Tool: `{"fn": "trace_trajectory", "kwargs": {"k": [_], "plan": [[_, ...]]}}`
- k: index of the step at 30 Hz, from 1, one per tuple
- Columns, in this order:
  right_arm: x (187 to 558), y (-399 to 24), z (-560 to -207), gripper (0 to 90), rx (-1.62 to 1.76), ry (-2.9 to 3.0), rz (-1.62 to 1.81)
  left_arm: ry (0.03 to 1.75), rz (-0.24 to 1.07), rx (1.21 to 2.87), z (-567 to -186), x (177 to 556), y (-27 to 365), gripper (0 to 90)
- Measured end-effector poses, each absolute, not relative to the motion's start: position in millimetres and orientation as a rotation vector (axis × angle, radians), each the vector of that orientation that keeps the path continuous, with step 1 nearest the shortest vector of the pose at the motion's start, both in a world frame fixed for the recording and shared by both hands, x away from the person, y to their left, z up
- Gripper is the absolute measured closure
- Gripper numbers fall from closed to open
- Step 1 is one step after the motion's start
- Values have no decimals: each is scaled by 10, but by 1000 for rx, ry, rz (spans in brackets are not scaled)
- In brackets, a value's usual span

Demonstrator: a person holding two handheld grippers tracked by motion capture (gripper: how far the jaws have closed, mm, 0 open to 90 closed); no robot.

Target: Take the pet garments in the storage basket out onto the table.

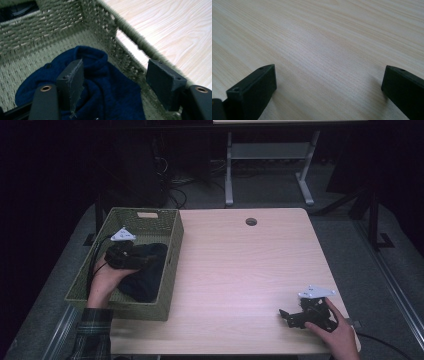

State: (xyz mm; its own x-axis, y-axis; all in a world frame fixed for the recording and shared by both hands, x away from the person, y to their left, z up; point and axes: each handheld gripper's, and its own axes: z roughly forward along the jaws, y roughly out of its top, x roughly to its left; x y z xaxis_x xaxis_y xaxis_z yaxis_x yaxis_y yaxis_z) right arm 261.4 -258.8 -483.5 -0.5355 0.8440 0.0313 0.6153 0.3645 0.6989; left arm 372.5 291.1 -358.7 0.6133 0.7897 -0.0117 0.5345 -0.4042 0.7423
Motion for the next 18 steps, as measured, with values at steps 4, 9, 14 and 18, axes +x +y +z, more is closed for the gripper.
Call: {"fn": "trace_trajectory", "kwargs": {"k": [4,9,14,18], "plan": [[2614,-2588,-4835,0,1282,2298,960,1080,428,2119,-3696,3779,2959,274],[2614,-2587,-4834,0,1283,2298,960,1118,410,2160,-3838,3842,2977,213],[2614,-2587,-4834,0,1283,2298,960,1141,385,2220,-3978,3895,2967,168],[2614,-2588,-4835,0,1283,2298,960,1173,367,2271,-4090,3926,2947,147]]}}
